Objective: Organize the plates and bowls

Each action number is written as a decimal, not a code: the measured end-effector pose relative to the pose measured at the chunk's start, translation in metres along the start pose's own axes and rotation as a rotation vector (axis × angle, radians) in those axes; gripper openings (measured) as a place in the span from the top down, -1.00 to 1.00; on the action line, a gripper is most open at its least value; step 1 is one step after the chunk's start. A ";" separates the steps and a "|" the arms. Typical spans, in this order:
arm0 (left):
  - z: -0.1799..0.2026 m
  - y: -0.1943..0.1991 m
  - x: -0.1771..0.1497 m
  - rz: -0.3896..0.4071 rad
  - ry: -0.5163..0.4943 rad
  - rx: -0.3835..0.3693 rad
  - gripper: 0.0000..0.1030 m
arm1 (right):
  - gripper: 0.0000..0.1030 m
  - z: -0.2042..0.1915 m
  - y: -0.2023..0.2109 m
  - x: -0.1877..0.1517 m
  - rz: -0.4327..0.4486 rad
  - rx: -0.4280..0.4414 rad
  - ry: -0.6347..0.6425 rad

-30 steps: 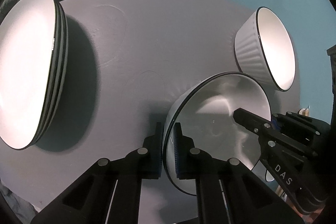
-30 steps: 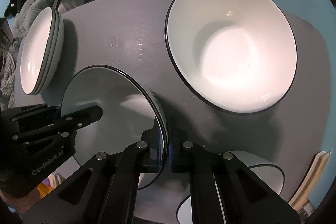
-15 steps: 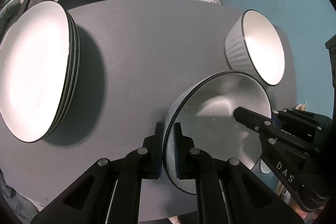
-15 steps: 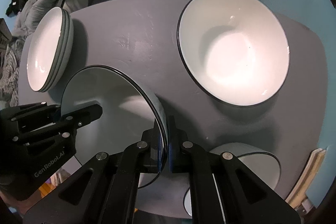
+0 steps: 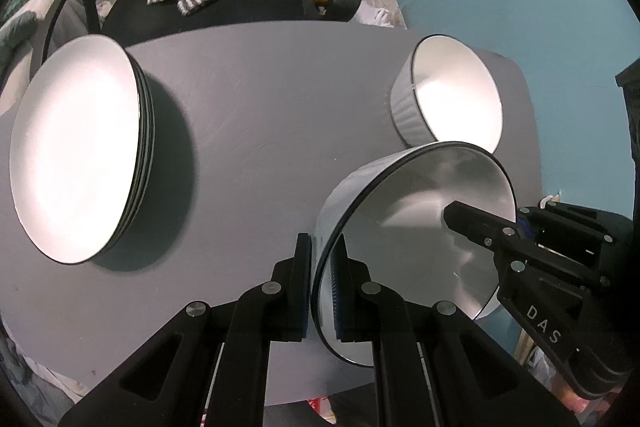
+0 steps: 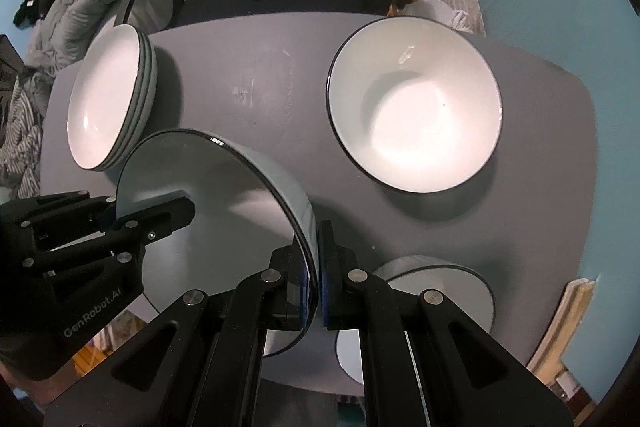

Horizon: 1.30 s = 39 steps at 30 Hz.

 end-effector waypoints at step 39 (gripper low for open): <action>0.064 0.006 0.072 0.039 -0.077 0.027 0.84 | 0.90 0.076 0.038 0.043 0.062 -0.023 -0.079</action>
Point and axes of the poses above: each gripper's, at about its wrist camera, not at the fingertips, and y roughly against the way its jaws point, z to its right, x to its top, the point moved 5 cm from there along -y, roughly the way its jaws point, and after that the axes turned 4 degrees about -x, right-handed, at the moved point
